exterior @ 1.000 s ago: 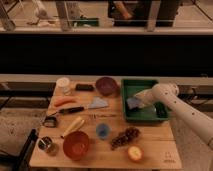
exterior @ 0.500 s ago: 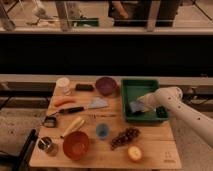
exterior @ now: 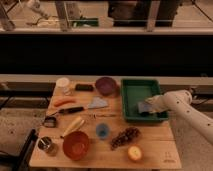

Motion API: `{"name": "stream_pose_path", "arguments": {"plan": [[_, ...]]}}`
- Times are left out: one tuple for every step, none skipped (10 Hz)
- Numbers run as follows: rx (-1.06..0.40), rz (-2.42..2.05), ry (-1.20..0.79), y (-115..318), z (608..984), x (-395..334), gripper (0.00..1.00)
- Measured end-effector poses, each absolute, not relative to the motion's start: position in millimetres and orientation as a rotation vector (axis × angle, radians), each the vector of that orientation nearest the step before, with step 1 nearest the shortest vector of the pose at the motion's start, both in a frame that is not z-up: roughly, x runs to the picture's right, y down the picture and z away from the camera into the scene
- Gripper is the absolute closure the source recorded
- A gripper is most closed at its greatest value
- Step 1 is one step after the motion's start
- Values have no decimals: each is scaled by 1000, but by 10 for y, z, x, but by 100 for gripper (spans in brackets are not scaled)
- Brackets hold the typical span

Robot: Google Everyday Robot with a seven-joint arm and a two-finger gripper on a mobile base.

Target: Wipe tray with sponge

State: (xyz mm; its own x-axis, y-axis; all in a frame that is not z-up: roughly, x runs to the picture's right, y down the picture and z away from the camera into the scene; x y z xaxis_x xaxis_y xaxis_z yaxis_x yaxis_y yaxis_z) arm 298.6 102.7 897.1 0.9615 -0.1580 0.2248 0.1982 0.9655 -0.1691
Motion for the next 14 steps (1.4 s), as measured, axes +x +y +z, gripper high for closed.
{"name": "stream_pose_path", "arguments": {"plan": [[-195, -167, -199, 1056, 8972, 3058, 100], [-197, -139, -183, 1088, 8972, 3169, 100], [-197, -131, -178, 1084, 8981, 3192, 100], [-196, -125, -173, 1055, 9012, 3213, 100], [-193, -121, -169, 1019, 9036, 3236, 100], [-190, -127, -166, 924, 9114, 3242, 100], [-186, -134, -167, 845, 9174, 3222, 100], [-179, -142, -166, 728, 9248, 3218, 100], [-173, -147, -161, 604, 9325, 3249, 100], [-170, -150, -158, 526, 9370, 3272, 100], [-167, -154, -156, 419, 9451, 3280, 100], [-164, -160, -157, 303, 9540, 3270, 100], [-165, -162, -159, 192, 9641, 3270, 100], [-166, -162, -160, 130, 9706, 3284, 100]]}}
